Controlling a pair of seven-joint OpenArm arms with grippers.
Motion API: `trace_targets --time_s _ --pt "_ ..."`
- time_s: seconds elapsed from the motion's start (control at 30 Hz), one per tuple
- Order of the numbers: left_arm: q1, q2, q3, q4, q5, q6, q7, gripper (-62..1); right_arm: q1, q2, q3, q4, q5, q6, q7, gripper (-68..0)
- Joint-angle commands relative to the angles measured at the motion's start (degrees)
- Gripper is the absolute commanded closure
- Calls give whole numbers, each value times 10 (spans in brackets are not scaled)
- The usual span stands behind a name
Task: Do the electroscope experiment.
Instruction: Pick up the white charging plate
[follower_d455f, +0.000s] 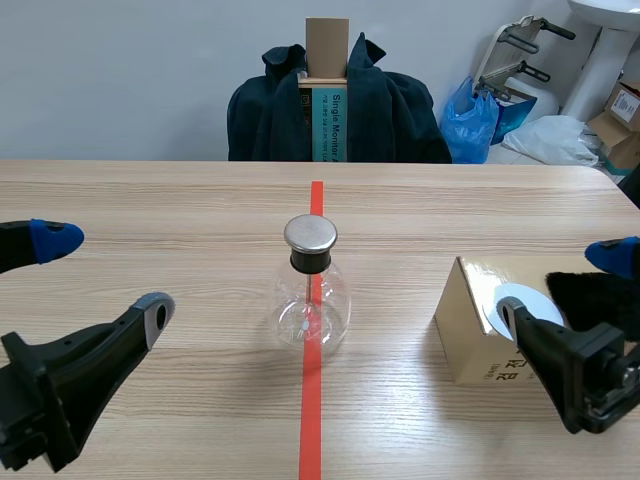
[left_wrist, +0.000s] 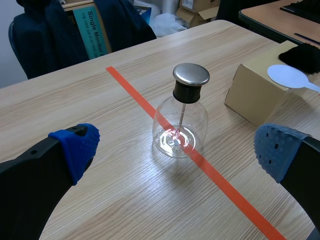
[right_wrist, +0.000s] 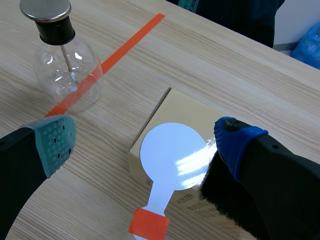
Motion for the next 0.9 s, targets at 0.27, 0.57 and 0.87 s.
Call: trace_targets --time_s 0.27,0.57,0.87 --pt "3 -2 -2 13 -3 0 -8 -623 5 8 2 6 -15 -2 26 -565" --pt "3 -2 -2 13 -3 0 -8 -623 5 8 2 6 -15 -2 29 -564" --pt "3 -2 -2 13 -3 0 -8 -623 5 8 2 6 -15 -2 31 -564"
